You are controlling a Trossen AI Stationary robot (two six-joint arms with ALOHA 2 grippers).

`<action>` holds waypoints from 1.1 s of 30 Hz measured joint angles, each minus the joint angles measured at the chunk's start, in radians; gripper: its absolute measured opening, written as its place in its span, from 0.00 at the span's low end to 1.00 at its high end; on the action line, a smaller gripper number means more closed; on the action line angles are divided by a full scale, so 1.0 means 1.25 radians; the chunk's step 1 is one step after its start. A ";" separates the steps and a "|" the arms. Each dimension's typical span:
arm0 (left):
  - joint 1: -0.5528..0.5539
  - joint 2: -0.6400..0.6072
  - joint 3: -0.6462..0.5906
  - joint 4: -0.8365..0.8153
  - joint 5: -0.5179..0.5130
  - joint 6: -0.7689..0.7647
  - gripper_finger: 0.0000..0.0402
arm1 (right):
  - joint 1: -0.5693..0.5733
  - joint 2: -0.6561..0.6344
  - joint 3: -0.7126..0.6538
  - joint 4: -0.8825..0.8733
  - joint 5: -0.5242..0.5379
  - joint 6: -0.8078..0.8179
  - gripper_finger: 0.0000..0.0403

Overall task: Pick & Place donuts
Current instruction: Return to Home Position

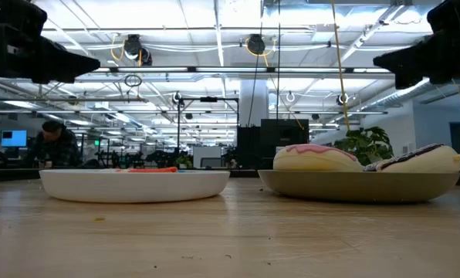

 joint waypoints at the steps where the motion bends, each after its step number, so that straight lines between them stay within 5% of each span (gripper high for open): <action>1: 0.001 0.000 0.000 0.001 -0.001 0.008 0.00 | -0.001 -0.001 -0.008 0.002 0.000 0.009 0.00; 13: 0.036 0.000 0.000 -0.001 -0.002 -0.025 0.00 | -0.042 -0.016 -0.025 -0.020 0.000 0.000 0.00; 21: 0.052 0.000 0.000 -0.002 -0.001 -0.072 0.01 | -0.147 -0.016 -0.026 -0.041 -0.148 0.046 0.00; 33: 0.052 0.001 0.000 -0.002 -0.001 -0.109 0.01 | -0.152 -0.016 -0.027 -0.038 -0.149 0.067 0.00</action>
